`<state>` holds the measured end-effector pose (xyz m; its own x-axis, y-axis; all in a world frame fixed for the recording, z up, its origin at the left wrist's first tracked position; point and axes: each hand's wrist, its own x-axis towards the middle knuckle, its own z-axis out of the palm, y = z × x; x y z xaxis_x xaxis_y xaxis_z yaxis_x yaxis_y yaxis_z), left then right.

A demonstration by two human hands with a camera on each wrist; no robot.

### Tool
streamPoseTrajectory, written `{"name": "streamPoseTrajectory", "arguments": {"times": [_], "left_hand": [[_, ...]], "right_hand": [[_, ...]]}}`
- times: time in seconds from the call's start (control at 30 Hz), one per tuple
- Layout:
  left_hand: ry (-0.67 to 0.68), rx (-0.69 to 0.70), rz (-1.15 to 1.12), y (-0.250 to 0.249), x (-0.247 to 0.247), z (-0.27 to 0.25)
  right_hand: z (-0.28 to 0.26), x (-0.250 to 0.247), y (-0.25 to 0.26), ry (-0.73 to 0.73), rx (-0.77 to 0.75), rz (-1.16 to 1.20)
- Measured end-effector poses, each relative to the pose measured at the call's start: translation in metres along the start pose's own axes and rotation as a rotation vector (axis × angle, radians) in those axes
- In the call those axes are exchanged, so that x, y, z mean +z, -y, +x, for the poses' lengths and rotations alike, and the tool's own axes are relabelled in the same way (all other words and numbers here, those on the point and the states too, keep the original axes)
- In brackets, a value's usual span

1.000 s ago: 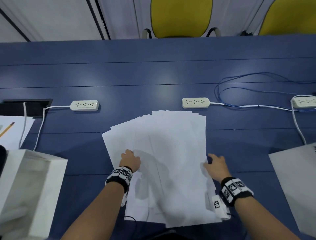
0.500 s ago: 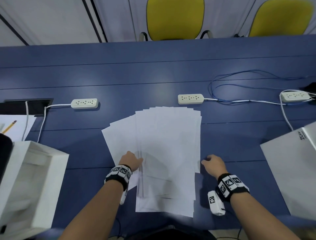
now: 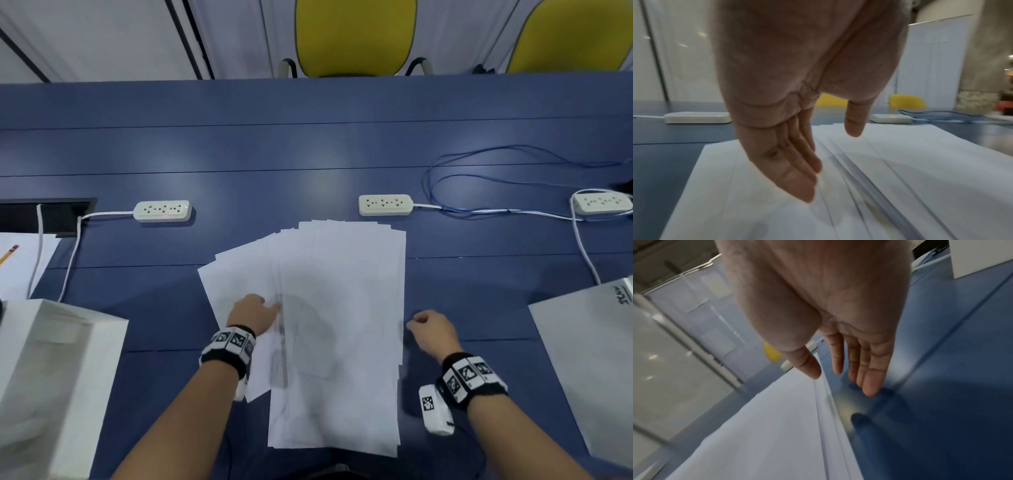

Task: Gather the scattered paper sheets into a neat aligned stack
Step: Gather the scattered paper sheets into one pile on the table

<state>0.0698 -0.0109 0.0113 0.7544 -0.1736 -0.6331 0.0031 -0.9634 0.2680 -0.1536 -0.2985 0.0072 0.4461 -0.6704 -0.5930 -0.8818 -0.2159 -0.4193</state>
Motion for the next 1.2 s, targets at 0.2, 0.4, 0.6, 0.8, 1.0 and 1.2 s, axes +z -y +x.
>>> {"name": "streamPoseTrajectory", "arguments": {"times": [0.2,0.4,0.6,0.8,1.0,1.2], "left_hand": [[-0.024,-0.119,-0.212,-0.035,-0.029,0.064],[0.027,-0.161,-0.276,-0.079,-0.013,0.082],[0.064,-0.033,-0.182,-0.107,0.001,0.063],[-0.030,-0.100,-0.215,-0.065,-0.013,0.053],[0.105,-0.023,-0.124,-0.027,0.017,0.015],[0.138,0.036,-0.162,-0.044,0.030,-0.004]], "right_hand": [[0.065,-0.035,0.043,-0.107,0.031,0.180],[0.098,-0.010,0.089,0.023,-0.053,0.089],[0.094,0.006,0.111,0.102,-0.143,0.103],[0.073,-0.012,0.077,-0.007,-0.090,0.272],[0.034,0.016,0.032,0.093,-0.153,0.057],[0.018,0.030,0.043,0.114,-0.126,0.173]]}}
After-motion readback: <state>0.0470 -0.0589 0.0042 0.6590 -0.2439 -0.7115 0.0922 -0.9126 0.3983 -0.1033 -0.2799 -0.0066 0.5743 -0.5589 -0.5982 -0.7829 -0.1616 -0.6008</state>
